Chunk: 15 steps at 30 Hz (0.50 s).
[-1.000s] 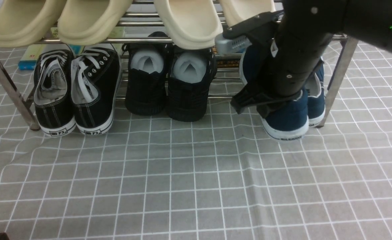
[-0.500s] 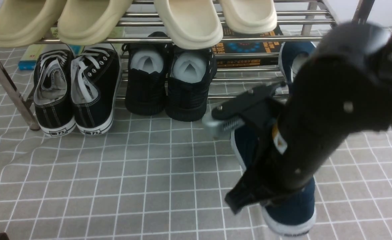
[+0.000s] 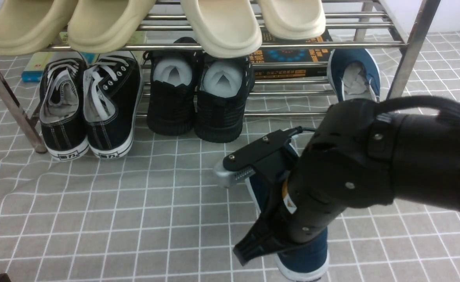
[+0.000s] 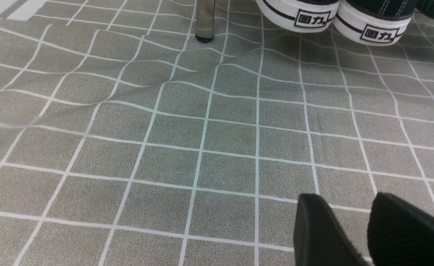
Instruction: Take the shoes off the shelf with your hand from the grey coffee tablecloth.
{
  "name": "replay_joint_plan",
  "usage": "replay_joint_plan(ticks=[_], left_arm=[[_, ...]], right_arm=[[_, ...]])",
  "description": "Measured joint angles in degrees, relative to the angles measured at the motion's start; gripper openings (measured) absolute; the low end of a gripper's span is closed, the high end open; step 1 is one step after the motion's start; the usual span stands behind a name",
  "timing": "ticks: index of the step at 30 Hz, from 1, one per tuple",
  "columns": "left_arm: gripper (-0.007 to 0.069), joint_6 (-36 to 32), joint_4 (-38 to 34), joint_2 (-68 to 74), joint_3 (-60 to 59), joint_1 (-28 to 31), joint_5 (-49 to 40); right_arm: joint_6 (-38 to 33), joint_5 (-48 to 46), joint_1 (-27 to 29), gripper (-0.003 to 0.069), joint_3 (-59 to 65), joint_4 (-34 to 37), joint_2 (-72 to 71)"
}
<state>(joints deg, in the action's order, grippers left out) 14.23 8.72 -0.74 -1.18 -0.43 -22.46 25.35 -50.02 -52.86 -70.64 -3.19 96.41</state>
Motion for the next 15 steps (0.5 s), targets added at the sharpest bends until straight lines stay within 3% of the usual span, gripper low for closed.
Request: replay_joint_plan(ticks=[11,15], left_arm=[[0.0240,0.0,0.0,0.0,0.0,0.0,0.0],[0.0240,0.0,0.0,0.0,0.0,0.0,0.0]], right_arm=[[2.7,4.0,4.7,0.0044,0.0,-0.5,3.2],[2.7,5.6,5.1,0.0121,0.0,-0.5,4.6]])
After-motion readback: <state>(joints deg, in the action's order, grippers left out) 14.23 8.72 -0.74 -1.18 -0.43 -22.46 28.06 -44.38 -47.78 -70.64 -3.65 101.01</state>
